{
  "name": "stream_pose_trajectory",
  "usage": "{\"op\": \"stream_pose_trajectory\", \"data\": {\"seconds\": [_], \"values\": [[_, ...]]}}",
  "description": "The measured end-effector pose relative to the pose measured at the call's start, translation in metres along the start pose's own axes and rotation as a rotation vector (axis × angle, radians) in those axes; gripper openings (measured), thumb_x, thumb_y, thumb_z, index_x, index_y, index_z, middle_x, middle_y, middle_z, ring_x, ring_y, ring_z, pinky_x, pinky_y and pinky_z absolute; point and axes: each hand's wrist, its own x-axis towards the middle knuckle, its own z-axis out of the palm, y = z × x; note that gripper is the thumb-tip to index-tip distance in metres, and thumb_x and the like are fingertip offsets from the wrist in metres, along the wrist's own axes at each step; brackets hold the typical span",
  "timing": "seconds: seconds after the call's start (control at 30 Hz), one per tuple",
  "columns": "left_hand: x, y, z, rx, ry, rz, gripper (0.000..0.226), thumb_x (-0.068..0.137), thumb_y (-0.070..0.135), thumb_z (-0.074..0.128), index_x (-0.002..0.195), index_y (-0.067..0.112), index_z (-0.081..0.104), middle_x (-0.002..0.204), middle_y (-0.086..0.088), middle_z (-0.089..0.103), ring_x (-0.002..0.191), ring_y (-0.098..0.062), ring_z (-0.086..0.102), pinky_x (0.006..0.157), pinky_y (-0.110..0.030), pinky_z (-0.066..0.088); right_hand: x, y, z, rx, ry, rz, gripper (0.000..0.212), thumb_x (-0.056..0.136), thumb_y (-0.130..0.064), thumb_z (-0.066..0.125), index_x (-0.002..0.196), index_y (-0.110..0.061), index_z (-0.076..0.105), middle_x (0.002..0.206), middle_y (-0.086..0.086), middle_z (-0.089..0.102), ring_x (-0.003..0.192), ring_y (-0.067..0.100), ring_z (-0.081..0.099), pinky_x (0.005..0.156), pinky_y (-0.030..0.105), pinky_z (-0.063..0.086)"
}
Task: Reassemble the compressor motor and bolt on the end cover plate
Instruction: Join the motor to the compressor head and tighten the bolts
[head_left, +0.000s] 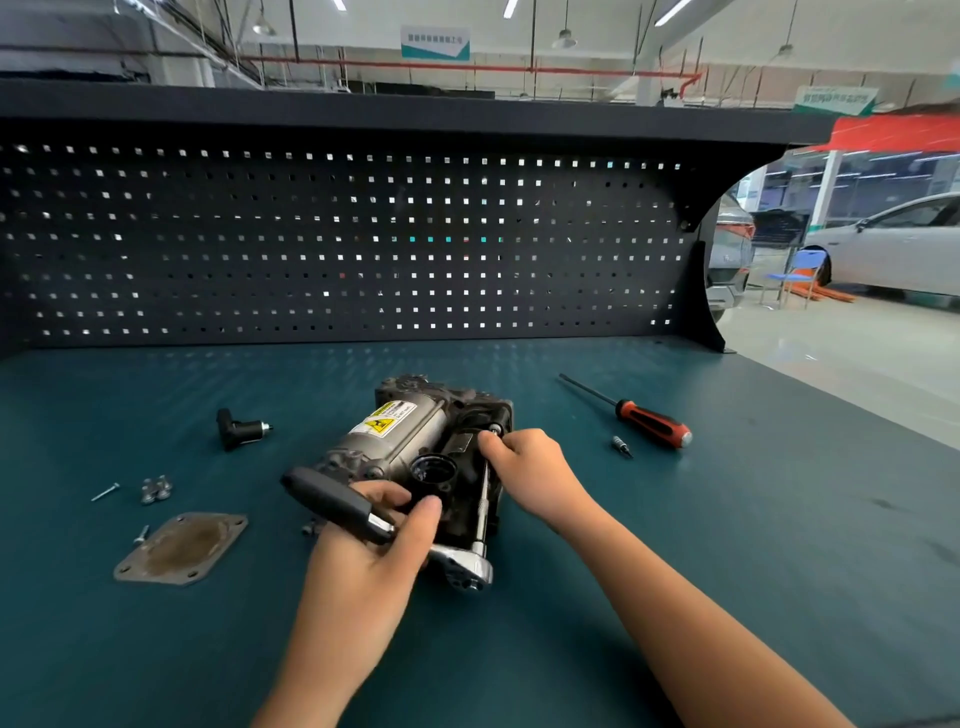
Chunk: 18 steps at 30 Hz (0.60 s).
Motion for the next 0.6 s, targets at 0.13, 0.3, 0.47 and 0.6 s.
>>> {"op": "stream_pose_trajectory", "data": {"seconds": [0.13,0.3,0.47,0.6], "values": [[0.011,0.026,-0.011,0.190,-0.178,0.062,0.014,0.083,0.027,0.062,0.075,0.019,0.055,0.053,0.002,0.063,0.040,-0.008,0.055,0.046,-0.020,0.043,-0.001,-0.001,0.001,0.028,0.007,0.021,0.052,0.097,-0.031,0.046,0.053,-0.015,0.022,0.051,-0.002,0.028,0.047,0.013,0.024,0.042,0.023,0.020],[0.028,0.054,-0.005,0.607,-0.322,0.264,0.023,0.069,0.054,0.044,0.090,0.045,0.044,0.077,0.013,0.062,0.073,-0.002,0.057,0.073,-0.032,0.049,-0.003,-0.004,0.005,0.094,0.014,0.022,0.052,0.097,-0.030,0.045,0.052,-0.014,0.024,0.052,0.000,0.029,0.049,0.013,0.024,0.046,0.026,0.021],[0.015,0.044,0.013,0.429,-0.439,0.406,0.043,0.087,0.026,0.045,0.090,0.065,0.028,0.082,0.005,0.064,0.067,-0.007,0.058,0.075,-0.039,0.049,-0.005,0.001,0.004,0.050,-0.017,0.081,0.043,0.094,-0.010,0.043,0.054,-0.013,0.029,0.057,-0.002,0.037,0.053,0.008,0.033,0.042,0.011,0.027],[0.010,0.040,0.026,0.561,-0.581,0.676,0.042,0.082,0.023,0.039,0.107,0.050,0.019,0.092,-0.010,0.067,0.076,-0.032,0.062,0.069,-0.042,0.049,-0.003,-0.002,0.001,0.096,-0.076,0.121,0.043,0.095,-0.019,0.051,0.054,-0.021,0.036,0.061,-0.007,0.040,0.059,0.008,0.043,0.048,0.012,0.035]]}}
